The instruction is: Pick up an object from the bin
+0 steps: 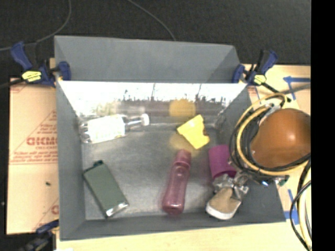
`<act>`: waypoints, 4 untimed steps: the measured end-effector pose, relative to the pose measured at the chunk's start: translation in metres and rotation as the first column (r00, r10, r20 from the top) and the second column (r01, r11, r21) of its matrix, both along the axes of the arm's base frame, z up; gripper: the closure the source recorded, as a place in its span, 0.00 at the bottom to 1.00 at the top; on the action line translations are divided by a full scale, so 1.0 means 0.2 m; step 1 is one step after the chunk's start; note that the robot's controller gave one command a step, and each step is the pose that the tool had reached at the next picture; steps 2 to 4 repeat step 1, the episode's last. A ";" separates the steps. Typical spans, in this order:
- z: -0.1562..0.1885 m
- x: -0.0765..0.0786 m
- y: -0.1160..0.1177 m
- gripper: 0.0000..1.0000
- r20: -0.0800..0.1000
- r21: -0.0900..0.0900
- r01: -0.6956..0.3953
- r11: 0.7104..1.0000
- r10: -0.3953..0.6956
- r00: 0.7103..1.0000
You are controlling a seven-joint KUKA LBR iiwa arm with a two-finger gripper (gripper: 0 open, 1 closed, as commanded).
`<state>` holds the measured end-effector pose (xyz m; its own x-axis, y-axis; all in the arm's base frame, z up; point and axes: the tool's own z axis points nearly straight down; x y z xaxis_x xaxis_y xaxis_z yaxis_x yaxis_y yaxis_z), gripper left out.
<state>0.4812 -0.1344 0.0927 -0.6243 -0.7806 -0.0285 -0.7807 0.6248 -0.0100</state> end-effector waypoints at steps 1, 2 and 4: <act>-0.12 0.02 0.06 1.00 0.002 0.002 -0.200 0.980 0.200 0.980; -0.12 0.02 0.06 1.00 0.002 0.002 -0.200 0.980 0.200 0.980; -0.12 0.02 0.06 1.00 0.002 0.002 -0.200 0.980 0.200 0.980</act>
Offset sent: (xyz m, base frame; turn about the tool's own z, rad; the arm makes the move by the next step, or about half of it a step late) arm 0.0060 0.0069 0.1727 -0.0597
